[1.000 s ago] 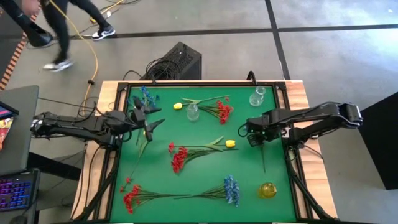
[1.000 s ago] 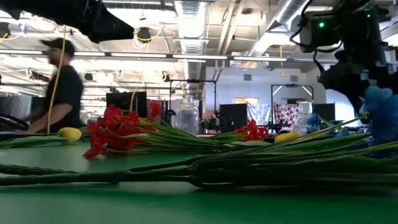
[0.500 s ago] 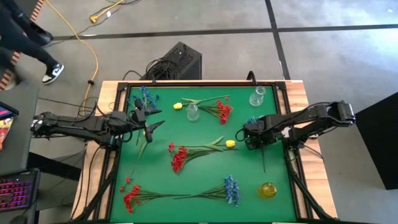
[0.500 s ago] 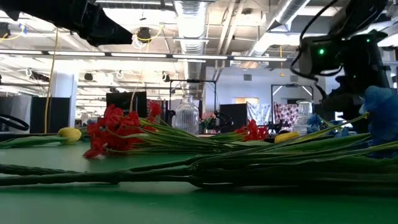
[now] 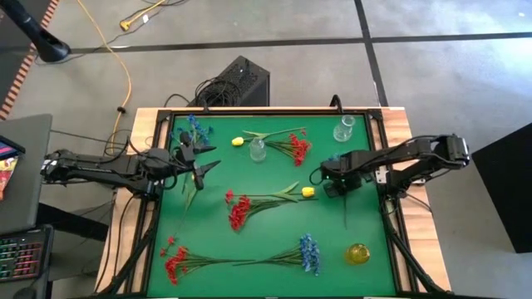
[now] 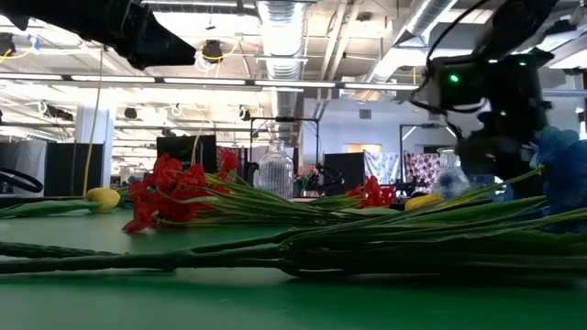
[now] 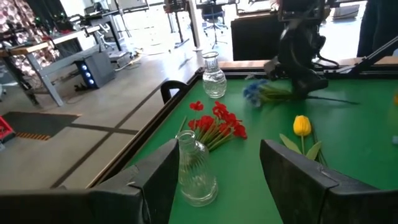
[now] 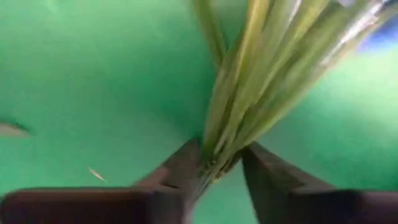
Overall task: Sort flowers into vase by color
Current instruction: Put the right blue flowers into the right transparent vase
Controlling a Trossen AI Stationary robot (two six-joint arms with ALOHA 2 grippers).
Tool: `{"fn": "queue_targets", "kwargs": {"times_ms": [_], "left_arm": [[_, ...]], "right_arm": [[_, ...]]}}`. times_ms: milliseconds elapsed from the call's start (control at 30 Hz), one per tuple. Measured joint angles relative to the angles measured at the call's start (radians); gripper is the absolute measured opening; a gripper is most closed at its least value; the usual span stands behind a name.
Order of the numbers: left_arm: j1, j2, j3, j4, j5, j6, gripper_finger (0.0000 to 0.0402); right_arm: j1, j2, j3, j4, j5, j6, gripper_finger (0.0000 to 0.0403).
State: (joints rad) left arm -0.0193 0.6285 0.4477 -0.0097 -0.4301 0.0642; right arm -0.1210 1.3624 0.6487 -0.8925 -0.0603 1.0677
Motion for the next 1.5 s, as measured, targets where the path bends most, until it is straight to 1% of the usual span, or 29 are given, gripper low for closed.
{"fn": "queue_targets", "kwargs": {"times_ms": [133,167,267,367,467,567,633,733,900,933,1000,1067,1133,1233,1400,1500], "left_arm": [[0.0,0.0,0.0,0.001,0.0,-0.02,0.0214],[0.0,0.0,0.0,0.001,0.0,-0.022,0.0214],[0.0,0.0,0.0,0.001,0.0,-0.028,0.0214],[0.0,0.0,0.0,0.001,0.0,-0.038,0.0214],[0.0,0.0,0.0,0.001,0.0,-0.042,0.0214],[0.0,0.0,0.0,0.001,0.0,-0.043,0.0214],[0.0,0.0,0.0,0.001,0.001,-0.046,0.0214],[0.0,0.0,0.0,0.001,0.001,-0.047,0.0214],[0.0,0.0,0.0,0.001,0.001,-0.05,0.0214],[0.0,0.0,0.0,0.001,0.002,-0.05,0.0214],[0.0,0.0,0.0,0.0,0.002,-0.05,0.0214],[0.0,0.0,0.0,0.0,0.002,-0.052,0.0214],[0.0,0.0,0.0,0.0,0.002,-0.052,0.0214],[0.0,0.0,0.0,0.0,0.002,-0.054,0.0214],[0.0,0.0,0.0,-0.009,0.002,-0.058,0.0214],[0.0,0.0,0.0,-0.016,0.002,-0.058,0.0214]], "right_arm": [[-0.031,-0.027,0.039,-0.009,0.036,-0.074,0.0034],[-0.038,-0.035,0.053,-0.008,0.047,-0.094,0.0026],[-0.058,-0.072,0.095,-0.011,0.074,-0.144,0.0027],[-0.073,-0.114,0.141,-0.025,0.103,-0.182,0.0041],[-0.08,-0.167,0.19,-0.039,0.155,-0.225,0.0044],[-0.086,-0.224,0.238,-0.046,0.231,-0.273,0.0037],[-0.091,-0.263,0.272,-0.04,0.303,-0.314,0.0036],[-0.091,-0.321,0.311,-0.023,0.469,-0.384,0.004],[-0.099,-0.413,0.32,0.121,0.757,-0.577,0.0042],[-0.107,-0.429,0.32,0.157,0.802,-0.618,0.0041],[-0.131,-0.451,0.32,0.236,0.85,-0.711,0.004],[-0.166,-0.465,0.32,0.324,0.874,-0.791,0.004],[-0.213,-0.468,0.32,0.406,0.875,-0.869,0.004],[-0.295,-0.463,0.315,0.475,0.875,-0.955,0.004],[-0.436,-0.465,0.242,0.543,0.86,-0.979,0.0039],[-0.513,-0.474,0.174,0.665,0.773,-0.979,0.0039]]}}
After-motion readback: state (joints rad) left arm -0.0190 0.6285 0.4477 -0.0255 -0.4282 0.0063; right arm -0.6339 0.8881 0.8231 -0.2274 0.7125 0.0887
